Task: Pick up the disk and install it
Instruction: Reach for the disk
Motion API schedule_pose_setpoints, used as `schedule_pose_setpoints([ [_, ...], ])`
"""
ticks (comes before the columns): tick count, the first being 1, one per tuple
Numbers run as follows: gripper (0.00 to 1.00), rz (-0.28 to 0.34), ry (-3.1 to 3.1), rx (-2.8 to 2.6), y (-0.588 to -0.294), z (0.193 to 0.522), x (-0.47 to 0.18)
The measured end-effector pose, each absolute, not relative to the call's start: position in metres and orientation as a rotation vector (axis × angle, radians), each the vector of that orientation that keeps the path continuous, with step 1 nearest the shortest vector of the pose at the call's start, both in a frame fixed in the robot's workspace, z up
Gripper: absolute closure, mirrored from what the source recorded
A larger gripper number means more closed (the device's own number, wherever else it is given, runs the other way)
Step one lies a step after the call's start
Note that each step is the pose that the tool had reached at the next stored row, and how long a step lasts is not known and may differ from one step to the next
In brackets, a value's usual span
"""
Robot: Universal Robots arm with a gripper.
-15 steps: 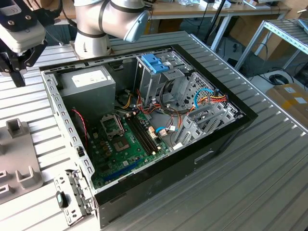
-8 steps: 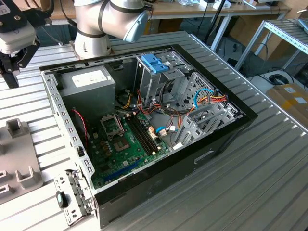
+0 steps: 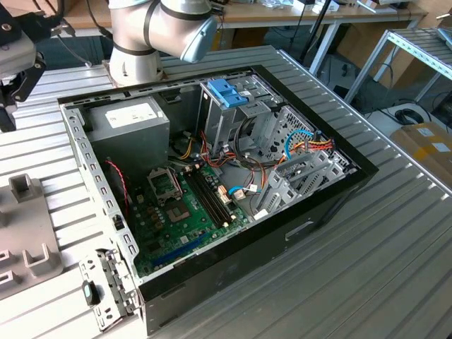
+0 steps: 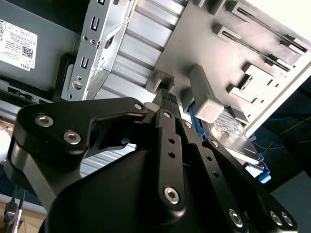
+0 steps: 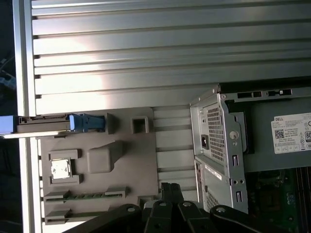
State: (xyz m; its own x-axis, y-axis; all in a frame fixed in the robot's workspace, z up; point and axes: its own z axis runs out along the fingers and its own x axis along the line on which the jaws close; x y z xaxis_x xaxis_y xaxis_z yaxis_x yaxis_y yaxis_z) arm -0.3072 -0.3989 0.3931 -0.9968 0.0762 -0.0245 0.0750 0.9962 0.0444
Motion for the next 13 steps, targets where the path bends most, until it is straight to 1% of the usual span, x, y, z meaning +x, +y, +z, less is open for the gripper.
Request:
schedule_pose_setpoints([
  [13,0.9,0.068,3.113,0.118,-0.399,0.393,-0.328],
])
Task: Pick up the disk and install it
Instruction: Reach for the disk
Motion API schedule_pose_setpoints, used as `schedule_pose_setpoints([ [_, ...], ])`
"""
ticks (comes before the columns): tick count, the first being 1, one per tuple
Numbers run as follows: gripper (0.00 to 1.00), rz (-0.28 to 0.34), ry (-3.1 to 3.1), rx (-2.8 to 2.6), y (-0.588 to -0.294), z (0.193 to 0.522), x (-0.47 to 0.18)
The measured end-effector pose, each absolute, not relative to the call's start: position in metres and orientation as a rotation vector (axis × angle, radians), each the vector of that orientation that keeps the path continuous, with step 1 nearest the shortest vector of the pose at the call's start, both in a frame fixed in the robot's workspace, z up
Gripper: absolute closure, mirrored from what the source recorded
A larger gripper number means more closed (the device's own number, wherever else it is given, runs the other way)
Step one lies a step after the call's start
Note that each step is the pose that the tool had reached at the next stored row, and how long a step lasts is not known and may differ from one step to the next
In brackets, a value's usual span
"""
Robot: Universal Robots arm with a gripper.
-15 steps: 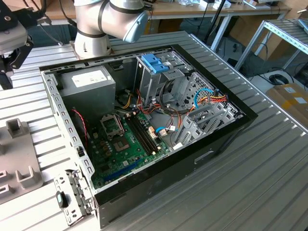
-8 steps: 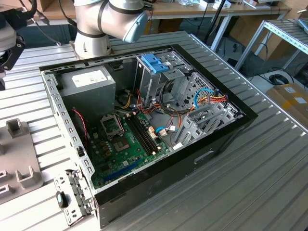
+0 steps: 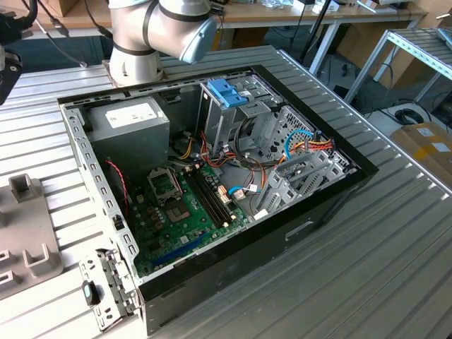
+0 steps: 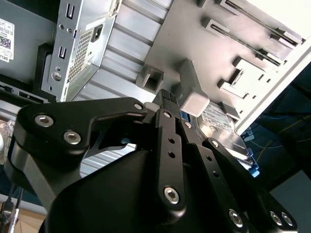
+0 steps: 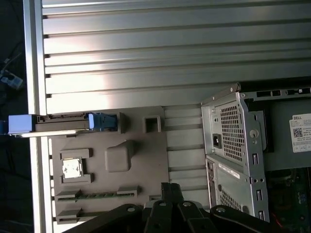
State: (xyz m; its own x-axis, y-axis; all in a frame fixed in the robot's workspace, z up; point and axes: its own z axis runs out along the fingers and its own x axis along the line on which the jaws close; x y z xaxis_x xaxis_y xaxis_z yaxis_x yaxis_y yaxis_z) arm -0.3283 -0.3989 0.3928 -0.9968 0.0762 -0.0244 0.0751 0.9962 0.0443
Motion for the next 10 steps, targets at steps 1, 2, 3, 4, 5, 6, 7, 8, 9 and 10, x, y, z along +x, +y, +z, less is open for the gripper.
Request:
schedule_pose_setpoints([
  [1,0.9,0.068,3.112,0.118,-0.399,0.393,-0.33],
  [2,0.9,0.068,3.112,0.118,-0.399,0.393,-0.331],
  [3,0.9,0.068,3.112,0.118,-0.399,0.393,-0.333],
  [4,0.9,0.068,3.113,0.118,-0.399,0.393,-0.335],
  [5,0.9,0.068,3.112,0.118,-0.399,0.393,-0.337],
  [6,0.9,0.068,3.112,0.118,-0.399,0.393,-0.339],
  [7,0.9,0.068,3.112,0.118,-0.399,0.393,-0.34],
  [8,0.9,0.068,3.113,0.118,-0.399,0.393,-0.342],
  [9,0.9,0.068,3.113,0.118,-0.399,0.393,-0.344],
  [10,0.9,0.068,3.112,0.118,-0.399,0.393,-0.346],
])
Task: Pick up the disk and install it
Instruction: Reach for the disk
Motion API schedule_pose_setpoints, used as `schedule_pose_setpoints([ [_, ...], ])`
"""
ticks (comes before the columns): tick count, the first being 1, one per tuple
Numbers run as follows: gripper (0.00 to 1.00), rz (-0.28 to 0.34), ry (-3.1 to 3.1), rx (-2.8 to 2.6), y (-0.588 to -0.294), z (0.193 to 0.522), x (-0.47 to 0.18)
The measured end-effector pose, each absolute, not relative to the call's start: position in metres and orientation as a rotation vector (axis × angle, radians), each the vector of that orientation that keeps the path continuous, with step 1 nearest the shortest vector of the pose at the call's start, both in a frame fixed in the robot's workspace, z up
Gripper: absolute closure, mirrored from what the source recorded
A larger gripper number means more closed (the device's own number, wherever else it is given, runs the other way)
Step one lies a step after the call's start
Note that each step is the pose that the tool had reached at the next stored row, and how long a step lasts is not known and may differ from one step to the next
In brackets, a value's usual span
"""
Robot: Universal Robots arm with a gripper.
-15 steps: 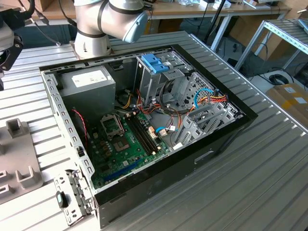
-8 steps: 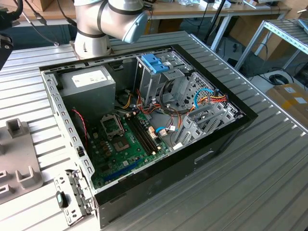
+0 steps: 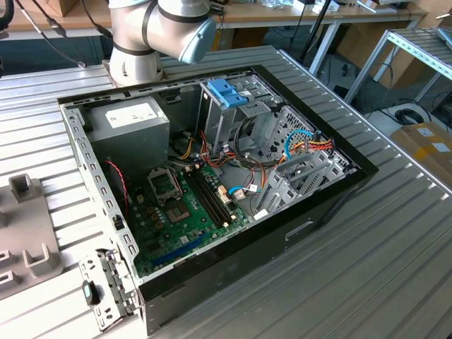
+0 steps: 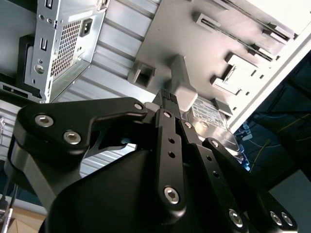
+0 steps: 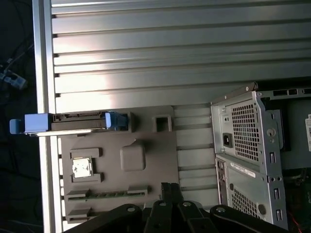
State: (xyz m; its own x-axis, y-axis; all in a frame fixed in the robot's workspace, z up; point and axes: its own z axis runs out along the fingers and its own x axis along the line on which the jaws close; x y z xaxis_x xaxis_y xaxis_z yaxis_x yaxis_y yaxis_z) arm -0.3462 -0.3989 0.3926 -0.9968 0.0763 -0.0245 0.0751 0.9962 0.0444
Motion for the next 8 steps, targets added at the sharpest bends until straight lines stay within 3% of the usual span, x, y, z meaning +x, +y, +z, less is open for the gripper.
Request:
schedule_pose_setpoints([
  [8,0.9,0.068,3.113,0.118,-0.399,0.392,-0.359],
])
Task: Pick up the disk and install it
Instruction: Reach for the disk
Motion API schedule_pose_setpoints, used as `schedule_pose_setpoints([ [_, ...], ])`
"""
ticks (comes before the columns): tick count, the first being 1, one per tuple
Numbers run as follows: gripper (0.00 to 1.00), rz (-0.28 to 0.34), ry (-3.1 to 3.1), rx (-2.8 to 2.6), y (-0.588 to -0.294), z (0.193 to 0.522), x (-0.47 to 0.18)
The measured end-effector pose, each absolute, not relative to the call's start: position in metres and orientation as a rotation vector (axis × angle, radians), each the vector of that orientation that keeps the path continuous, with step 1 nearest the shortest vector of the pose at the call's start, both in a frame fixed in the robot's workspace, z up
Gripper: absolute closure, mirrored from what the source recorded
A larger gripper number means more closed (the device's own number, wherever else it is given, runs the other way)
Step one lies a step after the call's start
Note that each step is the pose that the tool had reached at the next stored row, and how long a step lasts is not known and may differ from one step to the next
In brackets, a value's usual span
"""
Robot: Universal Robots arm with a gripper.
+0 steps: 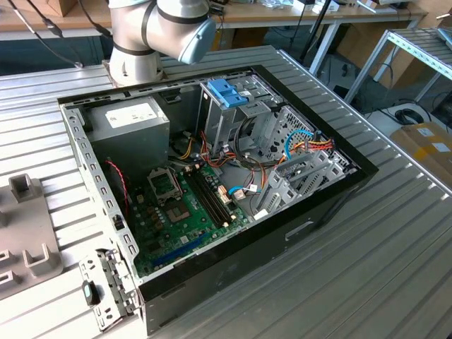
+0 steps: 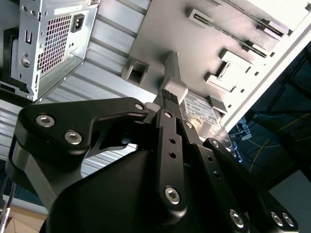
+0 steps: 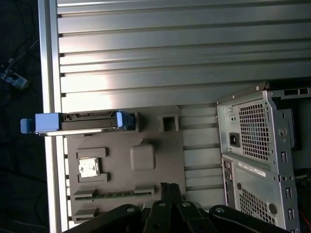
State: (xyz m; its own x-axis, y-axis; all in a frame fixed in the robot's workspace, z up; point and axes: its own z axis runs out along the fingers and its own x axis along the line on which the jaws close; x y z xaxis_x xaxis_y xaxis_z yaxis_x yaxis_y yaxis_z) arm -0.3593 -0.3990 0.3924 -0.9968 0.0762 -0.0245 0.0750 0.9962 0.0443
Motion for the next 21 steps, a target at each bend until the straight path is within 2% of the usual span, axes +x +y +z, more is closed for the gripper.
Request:
schedule_pose_setpoints([
  [21,0.9,0.068,3.112,0.118,-0.399,0.392,-0.39],
])
